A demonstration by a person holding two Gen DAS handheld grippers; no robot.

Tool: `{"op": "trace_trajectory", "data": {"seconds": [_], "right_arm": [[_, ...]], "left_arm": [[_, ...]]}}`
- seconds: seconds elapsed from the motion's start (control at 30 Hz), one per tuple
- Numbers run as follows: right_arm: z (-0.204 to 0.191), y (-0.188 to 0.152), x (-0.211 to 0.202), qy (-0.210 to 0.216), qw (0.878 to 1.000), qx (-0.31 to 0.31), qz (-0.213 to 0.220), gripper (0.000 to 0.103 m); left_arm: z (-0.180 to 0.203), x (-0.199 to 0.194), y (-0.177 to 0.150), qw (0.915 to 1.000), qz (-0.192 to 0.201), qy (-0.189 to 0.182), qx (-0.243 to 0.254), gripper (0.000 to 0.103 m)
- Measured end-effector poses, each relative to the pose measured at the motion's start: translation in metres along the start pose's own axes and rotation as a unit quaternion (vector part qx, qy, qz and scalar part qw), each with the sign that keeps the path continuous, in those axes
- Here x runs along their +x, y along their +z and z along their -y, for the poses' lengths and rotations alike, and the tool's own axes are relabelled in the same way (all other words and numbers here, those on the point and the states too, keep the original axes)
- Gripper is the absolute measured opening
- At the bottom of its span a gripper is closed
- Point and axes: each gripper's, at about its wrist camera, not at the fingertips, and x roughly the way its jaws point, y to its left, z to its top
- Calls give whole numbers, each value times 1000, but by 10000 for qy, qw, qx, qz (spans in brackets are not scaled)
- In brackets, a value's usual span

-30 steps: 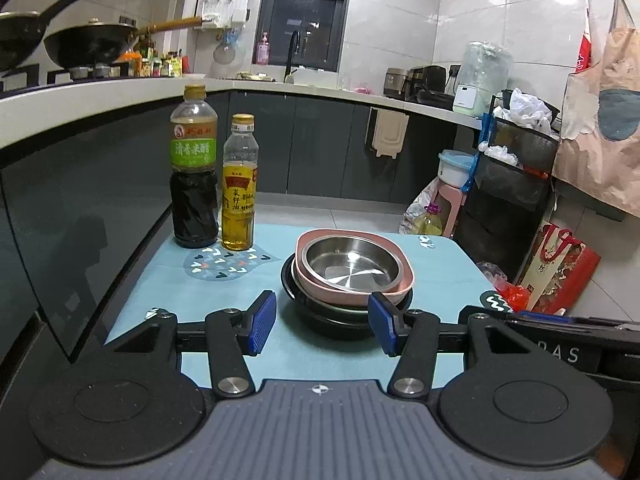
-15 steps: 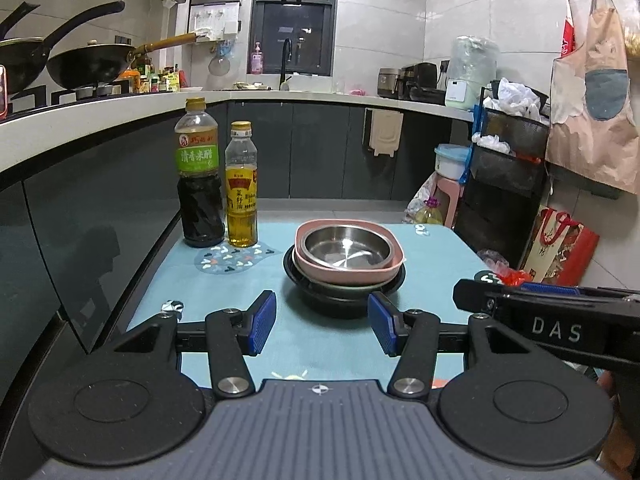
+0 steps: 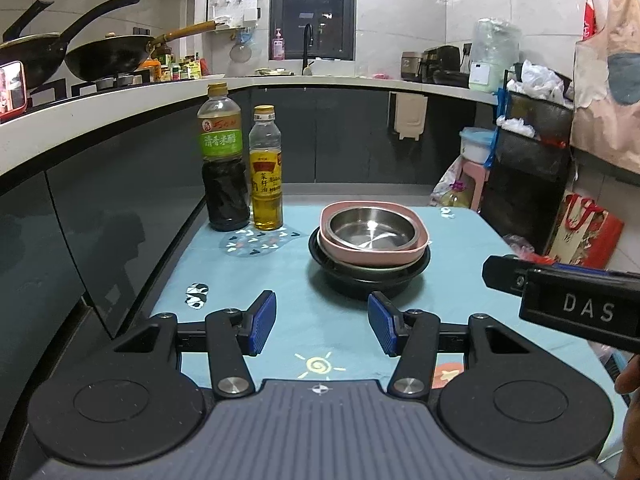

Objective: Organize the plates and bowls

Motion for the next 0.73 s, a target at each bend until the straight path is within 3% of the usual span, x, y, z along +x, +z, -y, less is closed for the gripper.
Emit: {"op": "trace_trajectory", "data": {"seconds": [0.73], "right_arm": [[3,-2,5,-19,9999,78,-110,57]], "left_arm": [[7,7,-3,9997,-173,127,120,48]]}}
